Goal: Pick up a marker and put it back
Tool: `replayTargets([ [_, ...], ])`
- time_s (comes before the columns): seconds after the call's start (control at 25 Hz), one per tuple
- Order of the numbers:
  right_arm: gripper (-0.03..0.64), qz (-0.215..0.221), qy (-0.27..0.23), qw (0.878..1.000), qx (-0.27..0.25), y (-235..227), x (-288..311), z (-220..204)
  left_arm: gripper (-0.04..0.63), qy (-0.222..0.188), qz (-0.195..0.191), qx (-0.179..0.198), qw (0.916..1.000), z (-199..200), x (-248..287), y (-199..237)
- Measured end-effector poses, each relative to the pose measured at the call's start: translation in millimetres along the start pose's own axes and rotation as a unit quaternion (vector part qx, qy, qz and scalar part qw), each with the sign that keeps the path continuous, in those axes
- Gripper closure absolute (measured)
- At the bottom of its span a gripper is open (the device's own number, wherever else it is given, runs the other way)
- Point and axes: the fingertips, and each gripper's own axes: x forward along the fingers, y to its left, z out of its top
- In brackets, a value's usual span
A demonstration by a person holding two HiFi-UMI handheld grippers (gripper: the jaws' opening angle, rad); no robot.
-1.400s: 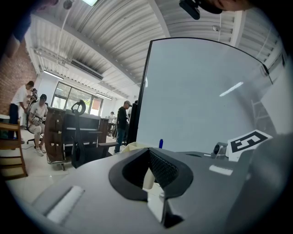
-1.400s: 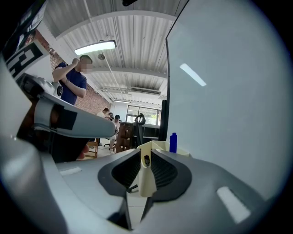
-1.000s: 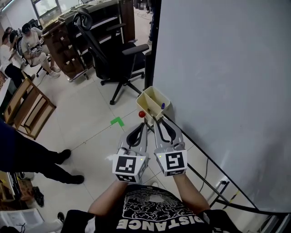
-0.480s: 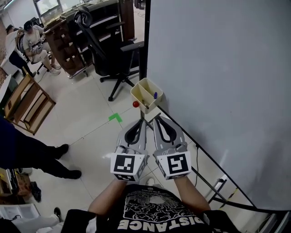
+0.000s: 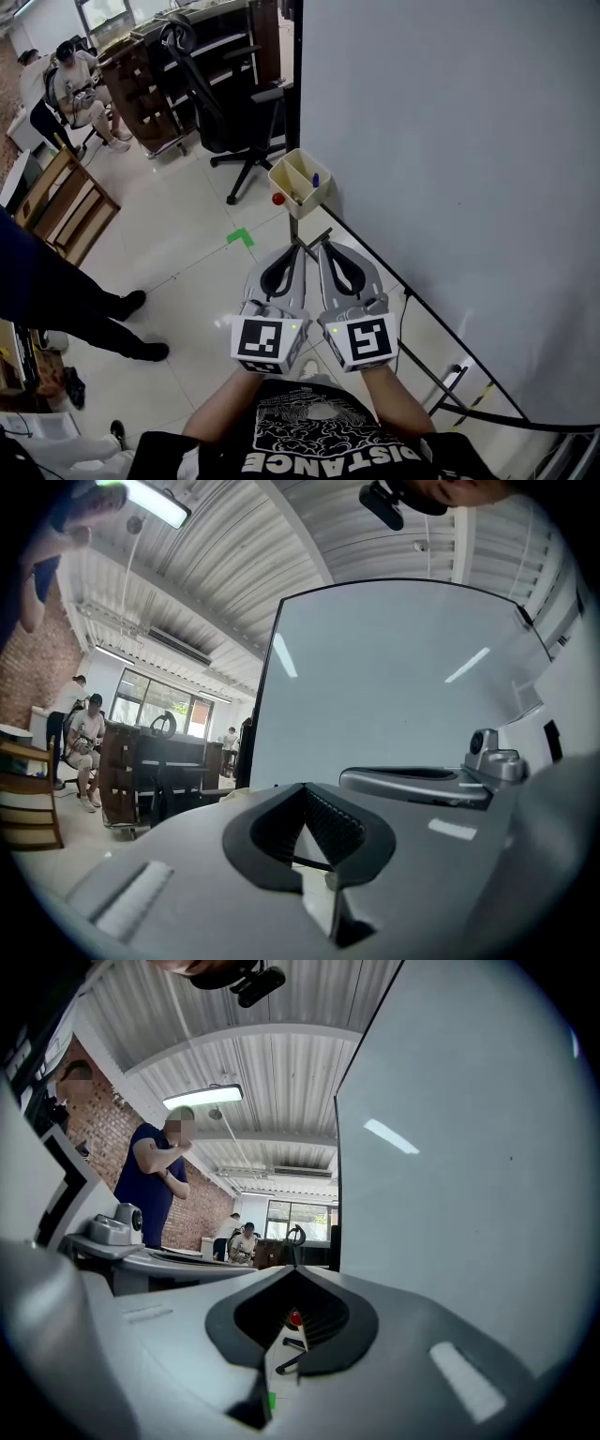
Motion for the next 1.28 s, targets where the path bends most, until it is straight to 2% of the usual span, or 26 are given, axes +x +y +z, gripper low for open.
replayTargets([
  [0.24,0.617,-0.011,-0.003,1.0,-0.002,19,-13,7,0.591,-0.014,-0.006,0.002,0.9999,6,-21,0],
  [0.76,0.617,-0.033,0.002,0.999,-0.002,61,-45,9,0.589,0.0,-0.025,0.0,0.9997,1,-75,-3],
  [1.12,0.617,-0.036,0.005,0.999,-0.006,80,-67,12,0.589,-0.009,-0.027,-0.004,0.9996,1,-103,-10],
  [1.28,0.617,-0.036,0.007,0.999,-0.006,83,-72,11,0.589,0.006,-0.024,-0.002,0.9997,2,-109,-12],
])
